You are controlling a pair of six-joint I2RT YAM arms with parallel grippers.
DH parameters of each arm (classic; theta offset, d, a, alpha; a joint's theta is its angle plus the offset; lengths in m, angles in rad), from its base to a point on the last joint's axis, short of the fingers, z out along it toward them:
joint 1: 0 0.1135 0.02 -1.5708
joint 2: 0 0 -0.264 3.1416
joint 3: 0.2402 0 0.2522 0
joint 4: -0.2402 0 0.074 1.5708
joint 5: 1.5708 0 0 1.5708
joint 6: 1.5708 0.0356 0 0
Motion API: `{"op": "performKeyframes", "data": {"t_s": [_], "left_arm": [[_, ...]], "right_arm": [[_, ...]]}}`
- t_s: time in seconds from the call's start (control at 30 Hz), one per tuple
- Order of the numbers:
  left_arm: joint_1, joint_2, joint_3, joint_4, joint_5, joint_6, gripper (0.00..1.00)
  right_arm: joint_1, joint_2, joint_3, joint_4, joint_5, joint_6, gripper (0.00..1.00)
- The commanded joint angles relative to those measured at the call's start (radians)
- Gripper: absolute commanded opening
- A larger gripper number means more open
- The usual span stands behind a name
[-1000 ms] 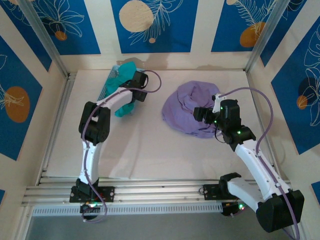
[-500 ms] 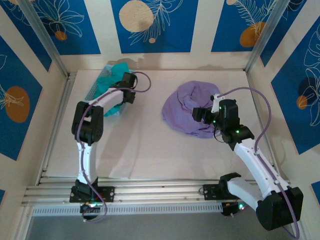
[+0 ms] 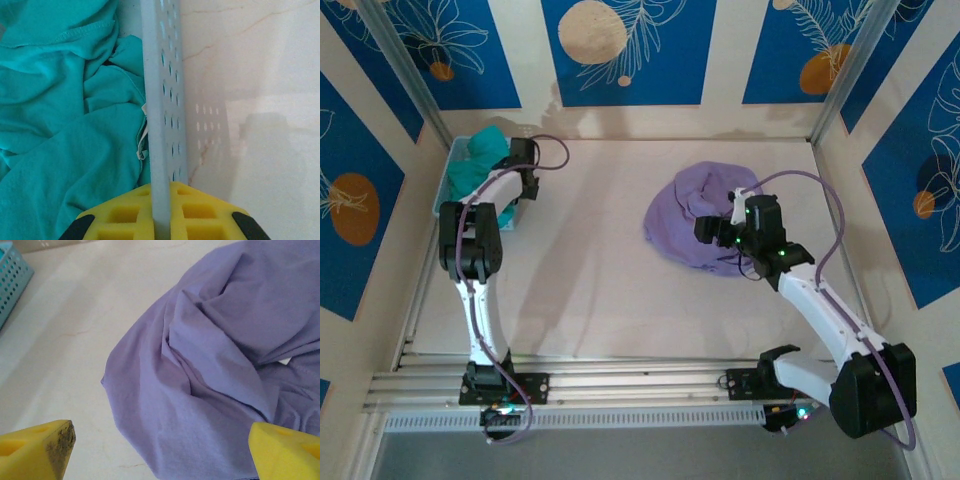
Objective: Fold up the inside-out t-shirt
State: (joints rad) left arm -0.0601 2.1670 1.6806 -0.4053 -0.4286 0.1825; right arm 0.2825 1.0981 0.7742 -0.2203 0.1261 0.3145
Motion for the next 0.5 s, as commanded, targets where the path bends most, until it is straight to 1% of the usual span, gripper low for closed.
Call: {"op": "performKeyframes", "data": {"t_s": [0.0,0.1,0.13,0.23,0.3,0.37,0.43,0.47], "left_arm": [[0.027,0.027,0.056,-0.003,-0.047,0.046,0.07],[0.042,0.037,0.078,-0.014,-0.053,0.046,0.09],[0.044,0.036,0.084,-0.018,-0.054,0.046,0.12],[0.043,0.018,0.099,-0.038,-0.03,0.022,0.33],[0.042,-0.014,0.099,-0.049,0.005,-0.006,0.47],[0.036,-0.059,0.091,-0.06,0.046,-0.04,0.55],[0.027,-0.12,0.068,-0.065,0.137,-0.084,0.63],[0.019,-0.161,0.042,-0.057,0.183,-0.118,0.65]], "right_arm": [[0.012,0.027,0.046,0.018,-0.013,0.005,0.9],[0.01,0.065,0.057,0.019,0.004,-0.002,0.9],[0.01,0.078,0.06,0.019,0.013,-0.002,0.9],[0.003,0.138,0.076,0.017,0.05,0.016,0.9],[-0.011,0.187,0.092,-0.004,0.05,0.045,0.9],[-0.02,0.226,0.099,-0.022,0.049,0.077,0.89],[-0.029,0.255,0.098,-0.039,0.058,0.101,0.87],[-0.038,0.267,0.095,-0.05,0.067,0.115,0.86]]}}
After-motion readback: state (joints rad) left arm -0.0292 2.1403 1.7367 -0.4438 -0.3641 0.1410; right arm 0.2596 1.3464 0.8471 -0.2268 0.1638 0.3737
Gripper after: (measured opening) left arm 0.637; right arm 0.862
